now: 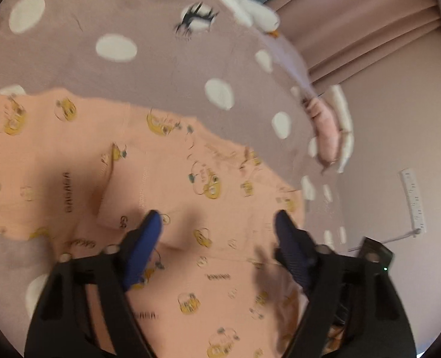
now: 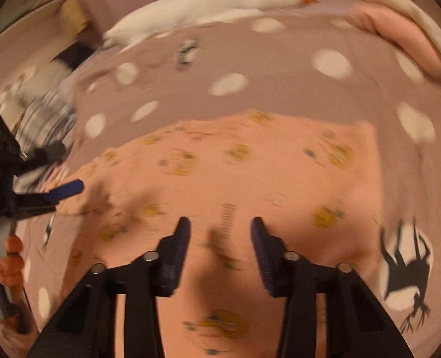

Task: Fold small clothes
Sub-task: 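Grasp the other sleeve cuff with the left tool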

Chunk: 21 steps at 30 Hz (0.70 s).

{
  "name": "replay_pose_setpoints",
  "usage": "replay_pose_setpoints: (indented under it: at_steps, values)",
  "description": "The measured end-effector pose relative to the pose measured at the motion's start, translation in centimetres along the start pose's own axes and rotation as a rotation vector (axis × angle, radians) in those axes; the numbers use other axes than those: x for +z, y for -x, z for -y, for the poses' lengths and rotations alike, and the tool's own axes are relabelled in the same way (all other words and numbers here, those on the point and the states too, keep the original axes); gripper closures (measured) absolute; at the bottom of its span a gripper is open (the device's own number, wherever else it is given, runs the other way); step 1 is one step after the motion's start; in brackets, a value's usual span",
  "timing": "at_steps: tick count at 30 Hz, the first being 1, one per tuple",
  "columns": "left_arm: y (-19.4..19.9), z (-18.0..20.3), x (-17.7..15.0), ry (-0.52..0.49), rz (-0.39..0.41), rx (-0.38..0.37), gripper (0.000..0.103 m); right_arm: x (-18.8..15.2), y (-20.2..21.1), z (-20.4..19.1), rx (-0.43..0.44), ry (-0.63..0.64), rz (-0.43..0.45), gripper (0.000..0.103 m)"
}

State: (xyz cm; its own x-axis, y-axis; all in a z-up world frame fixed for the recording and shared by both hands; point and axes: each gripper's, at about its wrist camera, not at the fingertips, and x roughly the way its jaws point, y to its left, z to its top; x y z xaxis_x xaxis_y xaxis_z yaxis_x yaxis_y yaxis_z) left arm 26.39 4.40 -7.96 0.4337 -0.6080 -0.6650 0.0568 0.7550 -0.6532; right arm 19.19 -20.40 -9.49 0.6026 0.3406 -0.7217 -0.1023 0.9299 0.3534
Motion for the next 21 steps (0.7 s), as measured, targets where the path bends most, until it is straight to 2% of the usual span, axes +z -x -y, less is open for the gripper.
replay_pose_setpoints:
  at_steps: [1,3,4,5,7,9,10,11,13,14,16,21]
  values:
    - [-0.9,-0.4,0.1,0.008,-0.008,0.019,0.031,-0.1,0.2,0.7,-0.001,-0.019,0.002,0.068]
    - [-2.4,-1.9,0.0,0.043,-0.02,0.065,0.032,-0.3,0.1,1.4,-0.011,-0.045,0.002,0.069]
    - [-3.2,-2.9,-0.2,0.066,-0.034,0.093,0.042,-0.6,0.1,1.9,-0.021,-0.058,-0.002,0.069]
    - [-3.4,-3.5,-0.3,0.075,-0.037,0.106,0.059,-0.8,0.0,2.1,-0.029,-0.066,-0.007,0.069]
    - [-3.2,-4.3,-0.5,0.075,-0.021,0.106,0.067,-0.9,0.0,2.9,-0.029,-0.083,-0.02,0.069]
    - [-2.3,-4.8,-0.4,0.094,-0.029,0.068,0.066,-0.8,-0.1,2.9,-0.02,-0.094,-0.023,0.069]
    - [-1.7,-4.9,-0.4,0.1,-0.028,0.055,0.061,-0.5,-0.1,2.7,-0.022,-0.096,-0.024,0.069]
    - [-0.1,-5.1,-0.4,0.096,0.0,0.06,0.046,-0.4,0.2,3.0,-0.021,-0.098,-0.023,0.069]
    - [2.5,-5.5,-0.6,0.092,0.066,0.079,0.025,-0.5,1.2,2.8,-0.008,-0.089,-0.009,0.069]
    - [4.8,-6.5,-0.8,0.107,0.119,0.078,0.022,-0.7,1.7,2.6,-0.002,-0.081,0.0,0.069]
    - [7.5,-8.5,-1.0,0.147,0.168,0.081,0.023,-0.9,2.4,1.9,0.005,-0.059,0.018,0.069]
    - [15.6,-17.0,-2.0,0.332,0.338,0.158,0.022,-1.8,3.4,1.0,0.03,-0.042,0.024,0.069]
